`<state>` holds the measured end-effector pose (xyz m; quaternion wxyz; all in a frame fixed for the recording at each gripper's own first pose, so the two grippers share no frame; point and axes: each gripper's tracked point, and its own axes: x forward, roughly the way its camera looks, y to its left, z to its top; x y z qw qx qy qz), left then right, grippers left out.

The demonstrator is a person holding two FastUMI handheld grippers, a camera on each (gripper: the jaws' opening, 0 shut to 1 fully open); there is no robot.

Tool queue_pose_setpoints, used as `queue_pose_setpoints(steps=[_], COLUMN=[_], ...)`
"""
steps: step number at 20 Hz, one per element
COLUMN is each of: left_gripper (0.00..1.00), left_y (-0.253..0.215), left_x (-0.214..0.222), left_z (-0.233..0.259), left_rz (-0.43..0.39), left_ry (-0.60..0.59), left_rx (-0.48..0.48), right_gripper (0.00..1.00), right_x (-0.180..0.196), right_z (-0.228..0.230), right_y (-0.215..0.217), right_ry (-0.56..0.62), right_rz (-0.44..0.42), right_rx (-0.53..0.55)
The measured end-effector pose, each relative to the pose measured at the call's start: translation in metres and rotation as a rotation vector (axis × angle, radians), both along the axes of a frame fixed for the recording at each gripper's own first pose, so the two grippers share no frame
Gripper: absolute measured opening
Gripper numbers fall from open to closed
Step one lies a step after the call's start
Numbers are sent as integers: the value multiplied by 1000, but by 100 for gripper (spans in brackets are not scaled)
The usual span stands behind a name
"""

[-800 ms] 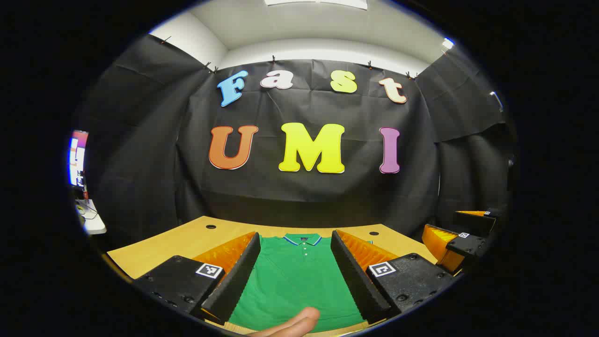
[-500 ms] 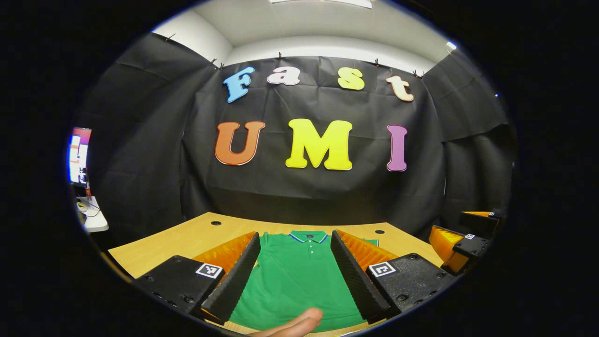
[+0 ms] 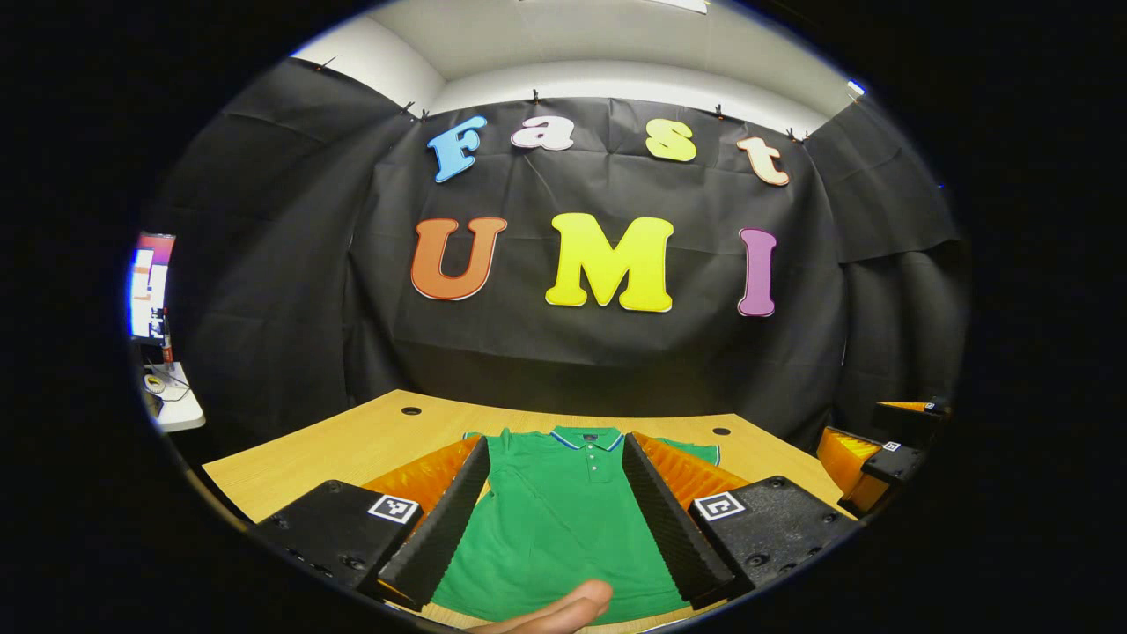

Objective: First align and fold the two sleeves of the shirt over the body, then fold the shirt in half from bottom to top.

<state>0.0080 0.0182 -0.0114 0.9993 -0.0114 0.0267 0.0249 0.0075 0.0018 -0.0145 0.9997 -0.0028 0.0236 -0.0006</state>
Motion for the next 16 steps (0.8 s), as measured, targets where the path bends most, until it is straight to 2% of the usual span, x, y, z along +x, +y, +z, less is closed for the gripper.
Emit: queue_pose_setpoints(steps=[1, 3, 5, 9, 12, 16], left_gripper=[97, 97, 97, 98, 98, 98], left_y=[-1, -3, -5, -6, -8, -3], left_x=[1, 1, 3, 5, 7, 12], left_z=[-1, -4, -8, -9, -11, -19], left_rz=[-1, -6, -11, -13, -19, -6], left_ry=[2, 12, 24, 27, 24, 45], left_rx=[1, -4, -3, 37, 42, 45], right_gripper=[95, 97, 93, 95, 95, 97], right_x=[1, 3, 9, 31, 67, 131], right_z=[-1, -5, -8, -10, -13, -38], right_y=[1, 1, -2, -5, -15, -23], right_ry=[0, 8, 15, 28, 60, 185], right_rz=[2, 2, -2, 18, 13, 17], right_rx=[2, 0, 6, 46, 75, 169])
